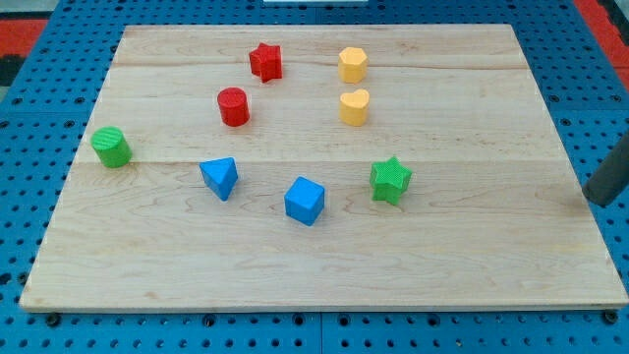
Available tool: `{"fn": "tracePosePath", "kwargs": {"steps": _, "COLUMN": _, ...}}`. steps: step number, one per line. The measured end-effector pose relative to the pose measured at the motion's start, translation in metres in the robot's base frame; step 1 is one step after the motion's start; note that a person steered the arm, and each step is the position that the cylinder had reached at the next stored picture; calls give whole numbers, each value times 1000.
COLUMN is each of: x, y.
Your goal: Slide green star to yellow heart
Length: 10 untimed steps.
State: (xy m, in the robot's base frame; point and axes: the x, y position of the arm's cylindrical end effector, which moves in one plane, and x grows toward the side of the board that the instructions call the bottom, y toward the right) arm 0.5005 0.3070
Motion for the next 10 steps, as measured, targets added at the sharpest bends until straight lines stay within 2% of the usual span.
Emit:
{"fn": "tracePosePath", "kwargs": {"steps": 4, "x": 0, "y": -76}}
{"fn": "tracePosePath", "kwargs": {"steps": 5, "x": -5, "y": -74}}
{"fn": "tracePosePath", "kwargs": {"steps": 6, "x": -12, "y": -31}}
{"fn": "tracePosePath", "kwargs": {"steps": 8, "x": -21, "y": 15}}
{"fn": "tracePosePath", "kwargs": {"steps": 9, "x": -21, "y": 15}}
{"fn": "tracePosePath", "kwargs": {"steps": 10, "x": -2, "y": -4}}
